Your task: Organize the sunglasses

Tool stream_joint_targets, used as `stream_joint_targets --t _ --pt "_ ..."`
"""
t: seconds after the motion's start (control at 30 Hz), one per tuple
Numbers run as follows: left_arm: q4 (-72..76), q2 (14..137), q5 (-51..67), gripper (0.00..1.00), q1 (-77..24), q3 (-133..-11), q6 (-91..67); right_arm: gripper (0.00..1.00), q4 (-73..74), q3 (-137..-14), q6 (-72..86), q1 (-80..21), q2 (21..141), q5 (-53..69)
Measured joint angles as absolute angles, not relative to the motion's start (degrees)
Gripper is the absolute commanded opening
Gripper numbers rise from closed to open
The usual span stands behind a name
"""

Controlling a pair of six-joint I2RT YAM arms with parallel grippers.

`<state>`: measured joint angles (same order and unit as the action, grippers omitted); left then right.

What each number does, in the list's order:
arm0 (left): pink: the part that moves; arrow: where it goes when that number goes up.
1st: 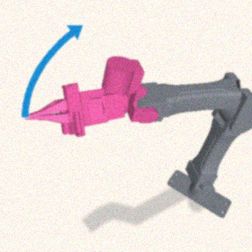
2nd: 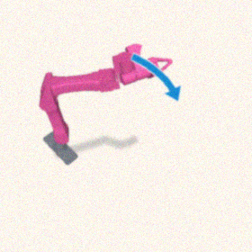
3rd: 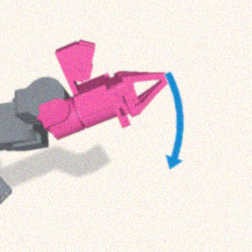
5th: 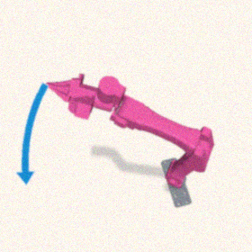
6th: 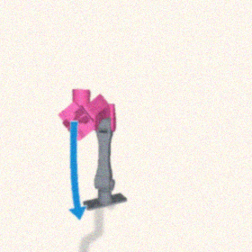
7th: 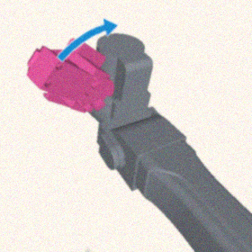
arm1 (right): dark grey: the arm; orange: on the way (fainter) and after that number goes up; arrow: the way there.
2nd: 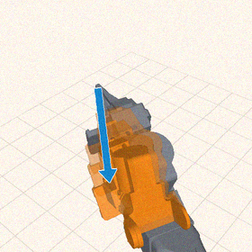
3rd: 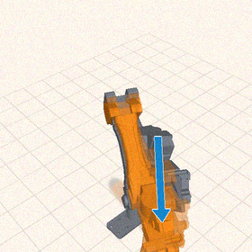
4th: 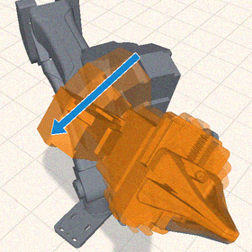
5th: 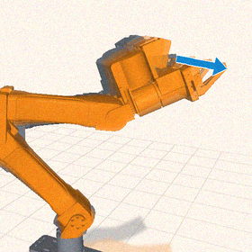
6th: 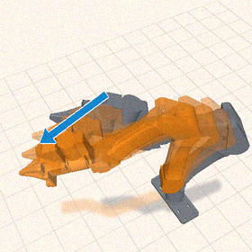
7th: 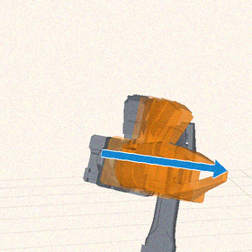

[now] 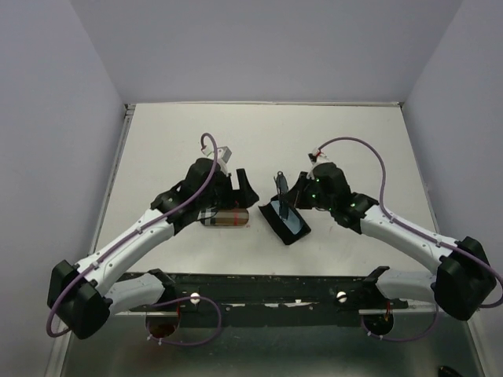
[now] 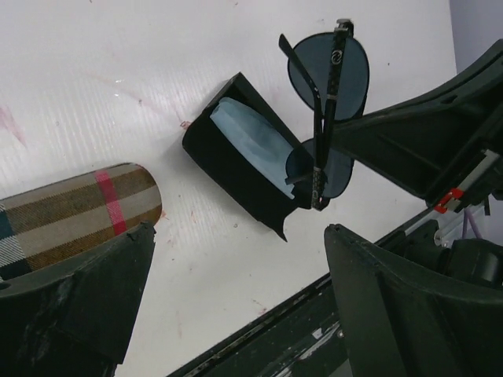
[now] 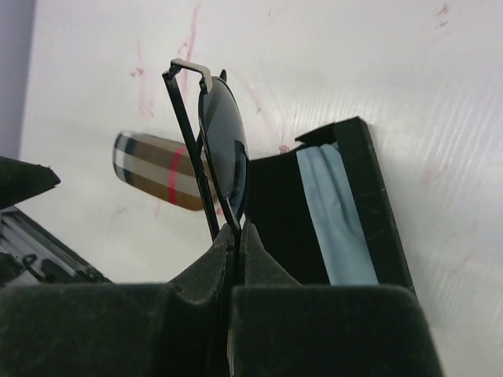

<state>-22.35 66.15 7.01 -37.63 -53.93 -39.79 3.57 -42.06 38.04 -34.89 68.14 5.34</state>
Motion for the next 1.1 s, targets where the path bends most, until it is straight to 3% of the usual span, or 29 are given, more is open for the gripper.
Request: stream_joint_targets --t 0.17,0.4,0.53,0.83,1.1 --pt "-18.2 58.2 6.7 0.99 -37.6 -41.0 -43.4 0.01 10.4 -44.9 35.3 -43.3 71.7 -4.0" --pt "-12.9 57.0 9.6 0.98 -38.4 -28.4 -46.7 0.01 17.4 -49.7 29.6 -50.1 77.8 -14.1" --pt "-10.7 58.8 11.2 0.98 -39.6 -27.9 -47.7 0.01 19.5 -51.1 27.4 -51.9 80.1 -18.1" --pt "-4.9 66.7 14.9 0.87 -41.1 -29.7 -49.0 0.01 23.2 -51.6 24.1 -53.2 83.2 -26.9" --pt "-2.5 71.7 18.7 0.84 -41.7 -33.3 -49.3 0.01 23.5 -53.1 26.3 -54.3 82.9 -28.5"
